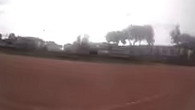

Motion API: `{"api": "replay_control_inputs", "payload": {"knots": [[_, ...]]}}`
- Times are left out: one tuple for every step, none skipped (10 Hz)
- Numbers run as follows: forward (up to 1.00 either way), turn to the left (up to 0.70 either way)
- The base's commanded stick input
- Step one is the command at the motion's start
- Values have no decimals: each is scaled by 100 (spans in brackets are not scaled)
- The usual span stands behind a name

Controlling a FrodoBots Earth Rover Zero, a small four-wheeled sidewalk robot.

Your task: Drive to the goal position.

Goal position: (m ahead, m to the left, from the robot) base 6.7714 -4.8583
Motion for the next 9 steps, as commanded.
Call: {"api": "replay_control_inputs", "payload": {"knots": [[50, 0], [50, 0], [50, 0], [50, -2], [50, -5], [50, -14], [50, -28], [50, -39], [50, -46]]}}
